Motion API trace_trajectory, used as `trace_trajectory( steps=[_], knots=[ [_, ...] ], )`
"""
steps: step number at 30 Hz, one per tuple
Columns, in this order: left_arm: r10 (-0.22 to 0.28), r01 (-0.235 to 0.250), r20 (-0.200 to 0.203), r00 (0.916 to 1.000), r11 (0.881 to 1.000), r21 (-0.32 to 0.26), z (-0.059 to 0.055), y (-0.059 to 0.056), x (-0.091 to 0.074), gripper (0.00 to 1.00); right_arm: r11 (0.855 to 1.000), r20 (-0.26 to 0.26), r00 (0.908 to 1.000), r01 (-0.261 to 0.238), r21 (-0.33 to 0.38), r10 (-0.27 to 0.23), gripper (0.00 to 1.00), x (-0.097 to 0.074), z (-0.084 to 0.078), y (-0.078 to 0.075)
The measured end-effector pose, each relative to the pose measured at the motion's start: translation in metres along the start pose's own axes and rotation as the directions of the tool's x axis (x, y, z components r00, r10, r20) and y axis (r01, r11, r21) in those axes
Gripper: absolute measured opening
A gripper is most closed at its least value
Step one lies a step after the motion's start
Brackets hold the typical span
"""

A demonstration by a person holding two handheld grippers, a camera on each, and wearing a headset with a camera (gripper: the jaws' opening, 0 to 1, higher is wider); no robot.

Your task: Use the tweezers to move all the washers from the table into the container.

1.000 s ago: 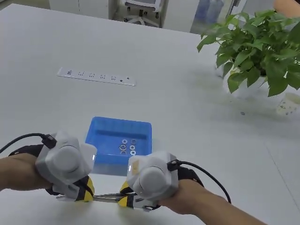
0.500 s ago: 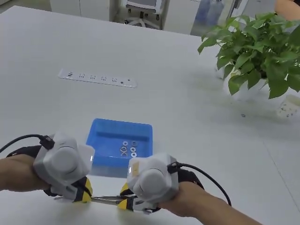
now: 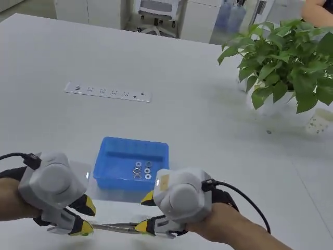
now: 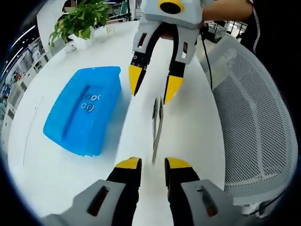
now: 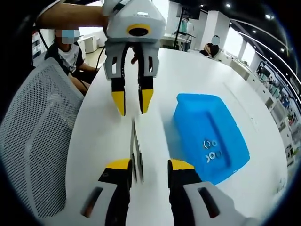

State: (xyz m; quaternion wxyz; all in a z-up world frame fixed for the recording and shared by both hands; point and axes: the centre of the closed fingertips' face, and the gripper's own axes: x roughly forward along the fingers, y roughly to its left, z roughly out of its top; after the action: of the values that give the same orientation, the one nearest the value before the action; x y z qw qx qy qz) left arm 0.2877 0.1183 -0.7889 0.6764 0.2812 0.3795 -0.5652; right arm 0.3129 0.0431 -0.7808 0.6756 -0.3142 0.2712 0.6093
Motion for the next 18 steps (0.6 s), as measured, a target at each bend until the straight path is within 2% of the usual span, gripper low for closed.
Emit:
trace_trajectory(
  steps=[5,9,11,13,14,15,16,18],
  knots=[
    [0.047,-0.042,0.075,0.9961,0.997,-0.06,0.007,0.002,-0.017,0.34,0.997,0.035,0.9977,0.055,0.052,-0.057,0.4,-0.019,-0.001,-0.013],
    [0.087,-0.073,0.128,0.988,0.992,-0.107,0.012,0.005,-0.028,0.42,0.99,0.073,0.9922,0.093,0.105,-0.101,0.48,-0.031,-0.003,-0.022],
    [0.11,-0.09,0.16,0.981,0.988,-0.128,0.016,0.007,-0.033,0.47,0.987,0.081,0.9909,0.096,0.13,-0.107,0.54,-0.036,-0.005,-0.023],
    [0.135,-0.105,0.203,0.9698,0.983,-0.153,0.022,0.009,-0.039,0.53,0.983,0.082,0.9896,0.105,0.149,-0.118,0.57,-0.042,-0.01,-0.026],
    [0.154,-0.117,0.225,0.9621,0.978,-0.17,0.025,0.011,-0.043,0.56,0.976,0.1,0.9852,0.119,0.185,-0.139,0.58,-0.047,-0.012,-0.03],
    [0.164,-0.123,0.234,0.9584,0.976,-0.18,0.026,0.012,-0.045,0.58,0.972,0.11,0.9828,0.125,0.201,-0.149,0.6,-0.05,-0.013,-0.032],
    [0.183,-0.138,0.256,0.9492,0.973,-0.184,0.028,0.016,-0.048,0.62,0.968,0.115,0.9806,0.131,0.216,-0.159,0.62,-0.055,-0.016,-0.035],
    [0.209,-0.156,0.28,0.9369,0.968,-0.198,0.031,0.02,-0.054,0.68,0.963,0.115,0.977,0.151,0.222,-0.179,0.67,-0.062,-0.022,-0.04]
  ],
)
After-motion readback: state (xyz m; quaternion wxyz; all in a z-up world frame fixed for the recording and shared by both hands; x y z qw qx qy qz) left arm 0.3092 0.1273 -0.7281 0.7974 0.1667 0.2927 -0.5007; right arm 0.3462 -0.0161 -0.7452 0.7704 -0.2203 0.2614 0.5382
